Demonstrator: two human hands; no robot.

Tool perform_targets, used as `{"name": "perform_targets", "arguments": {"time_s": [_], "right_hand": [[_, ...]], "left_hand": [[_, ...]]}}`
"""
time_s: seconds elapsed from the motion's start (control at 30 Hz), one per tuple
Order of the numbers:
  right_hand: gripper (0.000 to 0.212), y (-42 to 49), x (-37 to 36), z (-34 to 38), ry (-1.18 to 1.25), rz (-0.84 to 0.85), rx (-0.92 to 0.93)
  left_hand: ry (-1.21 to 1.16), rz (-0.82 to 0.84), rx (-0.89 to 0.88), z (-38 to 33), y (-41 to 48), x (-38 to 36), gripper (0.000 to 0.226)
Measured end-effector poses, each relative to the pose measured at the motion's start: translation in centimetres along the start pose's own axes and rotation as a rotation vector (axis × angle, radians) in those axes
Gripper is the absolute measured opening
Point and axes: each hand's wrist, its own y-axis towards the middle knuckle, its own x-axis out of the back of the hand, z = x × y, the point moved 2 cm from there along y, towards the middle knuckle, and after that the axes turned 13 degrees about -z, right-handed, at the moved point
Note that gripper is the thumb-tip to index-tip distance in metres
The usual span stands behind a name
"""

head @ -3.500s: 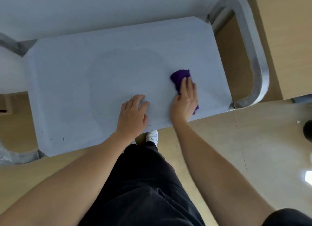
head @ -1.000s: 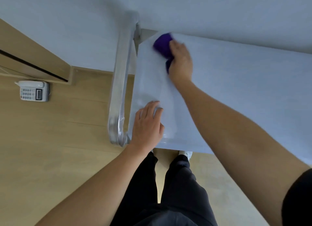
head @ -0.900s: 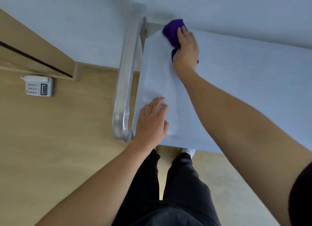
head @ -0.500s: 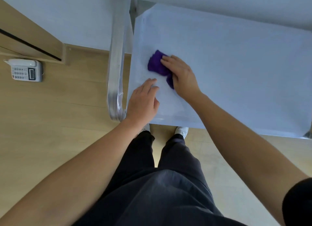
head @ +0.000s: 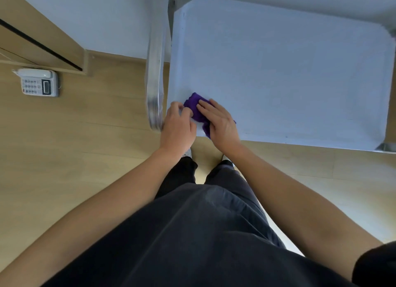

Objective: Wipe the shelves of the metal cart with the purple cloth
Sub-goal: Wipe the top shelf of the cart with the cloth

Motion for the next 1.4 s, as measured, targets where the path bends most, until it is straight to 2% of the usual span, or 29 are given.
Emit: {"name": "perform_targets", "arguments": {"time_s": [0.17,0.27,0.33,0.5,0.7,0.83,0.93,1.03,1.13,1.27,1.4], "right_hand": [[0.050,0.0,0.6,-0.3,-0.082,0.023,-0.034],[0.059,-0.2,2.2,-0.9,-0.102,-0.106,-0.275],[0.055,-0.7,3.6,-1.3,-0.095,-0.123,-0.444],[0.047,-1.6,5.8,-2.2,-0.059,-0.122,-0.663],[0.047,0.1,6.4,-2.7,0.271,-0.137,-1.028],[0.024,1.1,6.1,-2.9,0.430,-0.131,-1.101],[0.023,1.4,6.4,-2.8,0.568,-0.157,-1.111],[0.023,1.4,7.0,-2.9,0.721,-0.156,-1.124],[0.023,1.6,7.8,-3.4,0.641,-0.184,-1.096],[0.025,1.6,9.0,-3.8,0.413,-0.206,-1.038],[0.028,1.0,9.3,-3.4,0.703,-0.196,-1.143]], "left_hand": [[-0.031,0.019,-0.001,-0.3,-0.9,0.0,0.027],[-0.048,0.085,-0.105,-1.8,-0.2,-0.4,0.041],[0.020,0.106,-0.174,-3.0,0.6,-0.9,0.041],[0.111,0.178,-0.150,-5.1,1.5,-3.0,0.029],[-0.020,0.274,-0.027,-6.0,1.9,-4.6,0.029],[-0.177,0.341,0.073,-6.4,2.5,-4.9,0.025],[-0.385,0.334,0.194,-6.9,2.9,-4.5,0.017],[-0.564,0.335,0.329,-7.4,3.4,-3.8,0.024],[-0.554,0.301,0.304,-7.7,4.3,-3.3,0.023],[-0.493,0.170,0.285,-7.3,5.2,-2.6,0.038],[-0.595,0.218,0.339,-7.6,5.1,-2.6,0.027]]}}
